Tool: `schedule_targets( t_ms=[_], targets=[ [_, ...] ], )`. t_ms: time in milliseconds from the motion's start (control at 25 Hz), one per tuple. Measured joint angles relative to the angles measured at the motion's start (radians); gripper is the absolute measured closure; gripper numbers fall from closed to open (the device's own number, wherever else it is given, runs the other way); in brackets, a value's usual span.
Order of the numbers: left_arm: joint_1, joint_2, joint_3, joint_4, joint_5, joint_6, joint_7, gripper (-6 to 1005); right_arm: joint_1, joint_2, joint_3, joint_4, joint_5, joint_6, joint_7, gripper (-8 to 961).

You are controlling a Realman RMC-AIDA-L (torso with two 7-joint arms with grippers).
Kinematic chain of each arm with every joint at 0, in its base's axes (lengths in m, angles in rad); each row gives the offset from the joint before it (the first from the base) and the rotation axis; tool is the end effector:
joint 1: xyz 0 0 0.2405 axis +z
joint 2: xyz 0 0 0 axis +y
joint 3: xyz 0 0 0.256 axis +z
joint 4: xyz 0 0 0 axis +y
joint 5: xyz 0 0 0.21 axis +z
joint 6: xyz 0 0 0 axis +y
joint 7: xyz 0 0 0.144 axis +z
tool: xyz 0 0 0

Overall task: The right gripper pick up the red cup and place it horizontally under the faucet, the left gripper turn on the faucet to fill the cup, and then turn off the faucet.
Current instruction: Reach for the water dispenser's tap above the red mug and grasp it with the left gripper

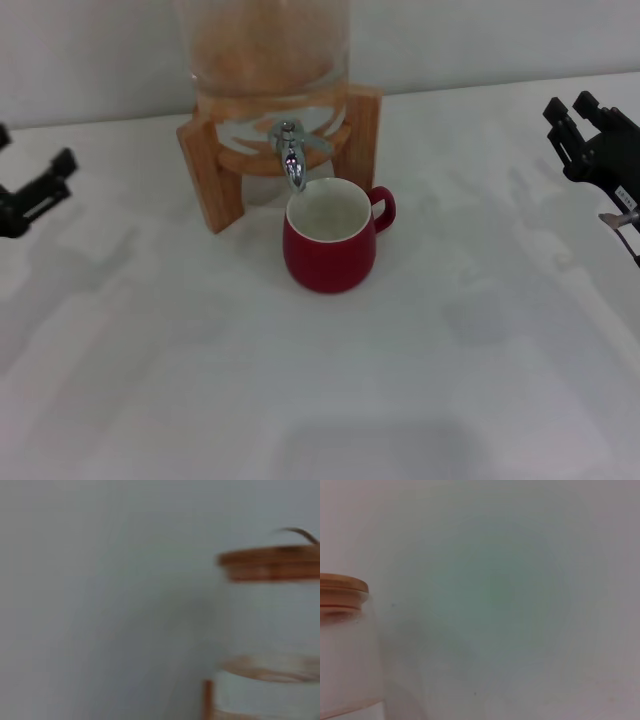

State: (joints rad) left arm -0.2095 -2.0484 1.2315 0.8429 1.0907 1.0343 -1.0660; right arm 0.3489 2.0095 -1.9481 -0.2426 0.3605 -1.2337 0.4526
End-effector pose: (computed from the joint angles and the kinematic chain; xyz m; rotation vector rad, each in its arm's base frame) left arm -0.2835 0.3384 0.0376 -2.1048 -0.4625 -0.7811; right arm 0.3302 0.3222 0.0170 -1.6288 0.6004 0.9300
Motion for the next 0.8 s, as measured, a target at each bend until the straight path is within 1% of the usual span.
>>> schedule_targets(
  t_ms=[120, 240, 320, 440, 480, 560, 680, 800],
  targets=[
    [0.002, -0.005, 0.003, 0.104, 0.162, 0.019, -0.127, 137, 0.001, 0.0, 0.0, 0.0, 0.0, 0.0, -0.001, 571],
    [-0.002, -0.005, 0.003, 0.215, 0.311, 0.073, -0.268, 138, 0.001, 0.001, -0.002, -0.001, 0.0, 0.0, -0.002, 571],
    [-0.008, -0.007, 0.003, 0.275, 0.377, 0.12, -0.328, 138, 0.004, 0.001, -0.004, -0.002, 0.0, 0.0, -0.002, 571],
    [-0.033, -0.006, 0.002, 0.336, 0.439, 0.189, -0.393, 138, 0.012, 0.002, -0.007, -0.002, -0.003, 0.0, -0.002, 571],
    [-0.042, -0.003, 0.001, 0.341, 0.447, 0.201, -0.404, 138, 0.013, 0.002, -0.008, -0.003, -0.005, 0.0, -0.002, 571],
    [-0.08, 0.012, -0.001, 0.35, 0.463, 0.233, -0.431, 137, 0.017, 0.003, -0.009, -0.003, -0.01, -0.002, -0.002, 571],
    [-0.134, 0.034, -0.001, 0.334, 0.479, 0.269, -0.45, 138, 0.022, 0.003, -0.014, -0.004, -0.018, -0.004, 0.0, 572],
    [-0.178, 0.05, -0.003, 0.318, 0.498, 0.295, -0.471, 138, 0.026, 0.005, -0.019, -0.004, -0.026, -0.004, 0.001, 572]
  ],
)
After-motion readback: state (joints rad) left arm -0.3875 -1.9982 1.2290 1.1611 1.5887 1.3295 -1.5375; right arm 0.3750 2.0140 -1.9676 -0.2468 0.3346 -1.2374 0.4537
